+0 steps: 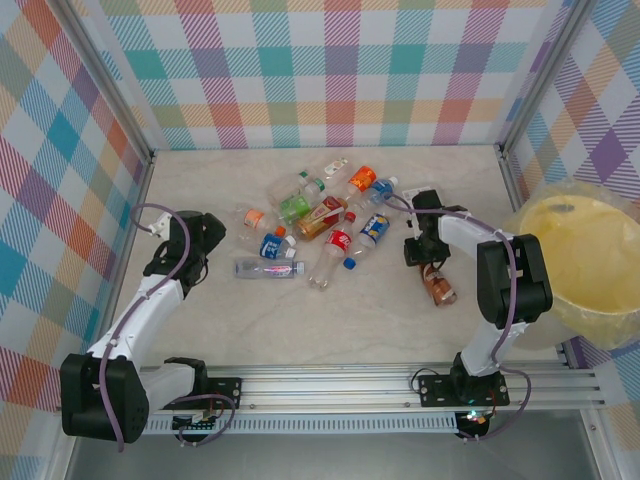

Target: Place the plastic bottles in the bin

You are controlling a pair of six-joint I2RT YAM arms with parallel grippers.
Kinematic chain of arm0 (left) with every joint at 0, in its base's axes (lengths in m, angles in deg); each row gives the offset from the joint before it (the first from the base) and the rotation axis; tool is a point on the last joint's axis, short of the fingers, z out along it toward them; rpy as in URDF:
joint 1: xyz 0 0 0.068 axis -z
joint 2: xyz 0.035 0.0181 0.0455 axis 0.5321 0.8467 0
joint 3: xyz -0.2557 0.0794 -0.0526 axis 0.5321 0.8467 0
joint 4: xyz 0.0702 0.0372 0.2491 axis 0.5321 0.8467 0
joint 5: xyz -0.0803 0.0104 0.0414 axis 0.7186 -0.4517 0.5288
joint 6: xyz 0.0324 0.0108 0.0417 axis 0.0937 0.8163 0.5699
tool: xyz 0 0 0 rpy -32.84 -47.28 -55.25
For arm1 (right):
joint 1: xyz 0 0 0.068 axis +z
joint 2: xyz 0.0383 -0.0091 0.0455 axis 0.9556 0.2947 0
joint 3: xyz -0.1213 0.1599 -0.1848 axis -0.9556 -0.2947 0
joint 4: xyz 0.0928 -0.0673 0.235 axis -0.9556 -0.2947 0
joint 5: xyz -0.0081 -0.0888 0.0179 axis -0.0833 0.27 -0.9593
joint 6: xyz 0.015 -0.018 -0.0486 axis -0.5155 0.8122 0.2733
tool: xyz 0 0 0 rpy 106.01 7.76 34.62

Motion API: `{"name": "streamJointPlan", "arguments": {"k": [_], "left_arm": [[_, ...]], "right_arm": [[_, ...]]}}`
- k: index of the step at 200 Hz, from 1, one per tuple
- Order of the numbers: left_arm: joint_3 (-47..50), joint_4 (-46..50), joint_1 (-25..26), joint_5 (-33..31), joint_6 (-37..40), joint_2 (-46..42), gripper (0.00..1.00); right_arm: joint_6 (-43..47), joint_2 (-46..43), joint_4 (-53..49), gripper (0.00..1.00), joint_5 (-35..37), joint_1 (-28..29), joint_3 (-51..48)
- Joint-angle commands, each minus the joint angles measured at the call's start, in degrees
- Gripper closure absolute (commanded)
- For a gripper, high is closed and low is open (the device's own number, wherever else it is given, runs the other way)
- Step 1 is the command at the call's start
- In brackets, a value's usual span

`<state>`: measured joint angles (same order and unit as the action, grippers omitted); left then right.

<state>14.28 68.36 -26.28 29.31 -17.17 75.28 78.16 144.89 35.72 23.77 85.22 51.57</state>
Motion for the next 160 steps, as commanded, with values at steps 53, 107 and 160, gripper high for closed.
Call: {"name": "streamJointPlan", "arguments": {"k": [53, 107, 160], "left_arm": [[0.40, -2.02, -0.16, 2.48, 0.63, -3.12, 0.00], [-0.84, -4.52, -0.07, 5.64, 0.73, -1.69, 0.00], [-1.99, -4.86, 0.04, 6.77, -0.05, -0.07, 0.00]], "right_arm": [[-0.03, -11.56, 4.11, 0.68, 1.67, 0.12, -1.18], [3.34, -28.16, 6.28, 0.69, 5.97, 0.05, 8.84], [11.36, -35.03, 9.82, 0.68, 10.53, -0.38, 24.92]]}}
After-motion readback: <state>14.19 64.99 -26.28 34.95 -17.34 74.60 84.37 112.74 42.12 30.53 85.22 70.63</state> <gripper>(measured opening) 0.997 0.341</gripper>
